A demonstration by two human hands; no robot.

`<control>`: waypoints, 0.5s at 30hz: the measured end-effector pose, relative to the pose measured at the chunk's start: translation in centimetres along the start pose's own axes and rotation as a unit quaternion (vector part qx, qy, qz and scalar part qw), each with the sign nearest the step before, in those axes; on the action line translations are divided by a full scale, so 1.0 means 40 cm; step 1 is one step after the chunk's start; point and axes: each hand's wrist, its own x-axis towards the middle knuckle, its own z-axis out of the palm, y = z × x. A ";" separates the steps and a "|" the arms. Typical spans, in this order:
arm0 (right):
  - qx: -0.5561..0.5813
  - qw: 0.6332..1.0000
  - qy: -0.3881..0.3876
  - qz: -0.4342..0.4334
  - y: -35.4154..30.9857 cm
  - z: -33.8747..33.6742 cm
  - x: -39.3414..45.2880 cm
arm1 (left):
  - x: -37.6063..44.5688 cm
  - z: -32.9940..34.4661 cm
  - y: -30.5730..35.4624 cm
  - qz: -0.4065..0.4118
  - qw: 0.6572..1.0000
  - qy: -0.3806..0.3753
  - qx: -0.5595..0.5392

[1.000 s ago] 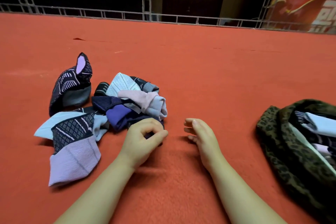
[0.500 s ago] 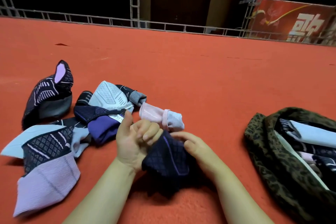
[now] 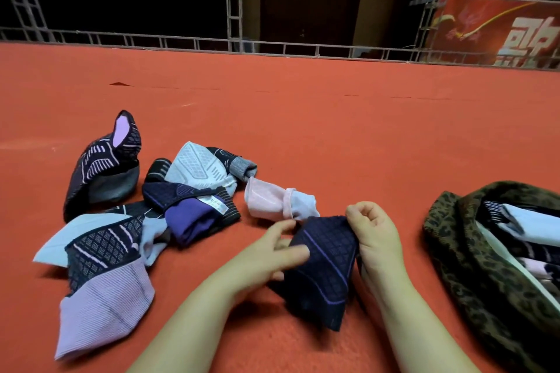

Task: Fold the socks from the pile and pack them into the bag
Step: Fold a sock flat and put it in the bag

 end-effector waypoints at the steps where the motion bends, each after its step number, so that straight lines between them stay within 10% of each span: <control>1: 0.017 1.000 -0.001 -0.011 -0.004 0.002 -0.003 | -0.002 0.010 -0.003 0.000 0.999 -0.026 0.021; 12: -0.108 0.939 -0.310 0.103 -0.047 -0.017 -0.045 | 0.000 -0.038 0.029 0.117 0.938 0.314 -0.090; 15: -0.040 0.958 -0.275 0.074 -0.047 0.002 -0.049 | 0.004 -0.041 0.022 0.090 0.939 0.320 -0.086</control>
